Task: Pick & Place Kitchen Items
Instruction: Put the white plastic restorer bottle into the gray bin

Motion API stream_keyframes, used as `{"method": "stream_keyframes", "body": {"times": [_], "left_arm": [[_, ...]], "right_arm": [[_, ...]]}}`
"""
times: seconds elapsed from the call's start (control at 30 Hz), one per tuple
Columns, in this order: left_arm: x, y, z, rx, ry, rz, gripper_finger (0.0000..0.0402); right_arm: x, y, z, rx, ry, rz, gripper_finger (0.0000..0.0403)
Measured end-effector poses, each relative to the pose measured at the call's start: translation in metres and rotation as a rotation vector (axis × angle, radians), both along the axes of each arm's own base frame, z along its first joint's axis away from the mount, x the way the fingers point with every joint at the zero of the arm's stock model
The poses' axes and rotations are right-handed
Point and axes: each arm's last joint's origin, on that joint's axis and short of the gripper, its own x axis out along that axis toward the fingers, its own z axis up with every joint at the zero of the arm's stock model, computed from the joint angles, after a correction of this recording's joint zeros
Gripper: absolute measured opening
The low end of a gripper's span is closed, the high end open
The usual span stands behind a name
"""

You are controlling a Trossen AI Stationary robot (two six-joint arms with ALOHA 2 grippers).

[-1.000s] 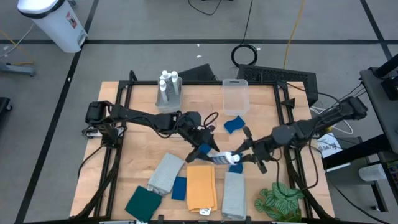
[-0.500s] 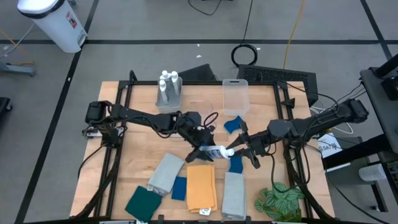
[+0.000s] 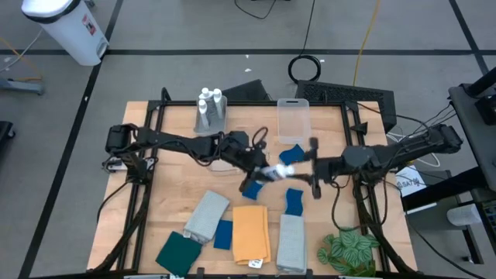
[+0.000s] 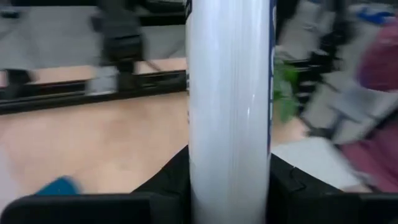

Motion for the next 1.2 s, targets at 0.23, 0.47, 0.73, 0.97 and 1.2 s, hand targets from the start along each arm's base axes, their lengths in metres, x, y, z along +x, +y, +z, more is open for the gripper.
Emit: {"method": "stream_keyframes", "body": {"times": [0.23, 0.47, 0.73, 0.97, 1.2], "left_arm": [[-0.001, 0.038, 0.02, 0.015, -0.187, 0.026, 0.0115], [0.0, 0.06, 0.034, 0.015, -0.354, 0.142, 0.0115], [0.007, 0.048, 0.029, 0.073, -0.392, 0.252, 0.0115], [0.009, 0.039, 0.029, 0.077, -0.402, 0.245, 0.0115], [0.01, 0.038, 0.028, 0.076, -0.395, 0.247, 0.0115]], "right_arm": [[-0.029, -0.013, -0.01, 0.056, 0.039, -0.215, 0.0247], [-0.029, -0.025, -0.034, 0.108, -0.095, -0.271, 0.0286], [-0.009, -0.047, -0.048, 0.227, -0.129, -0.204, 0.0287], [0.015, -0.06, -0.06, 0.3, -0.126, -0.058, 0.0286], [0.038, -0.062, -0.073, 0.294, -0.2, -0.021, 0.0266]]}}
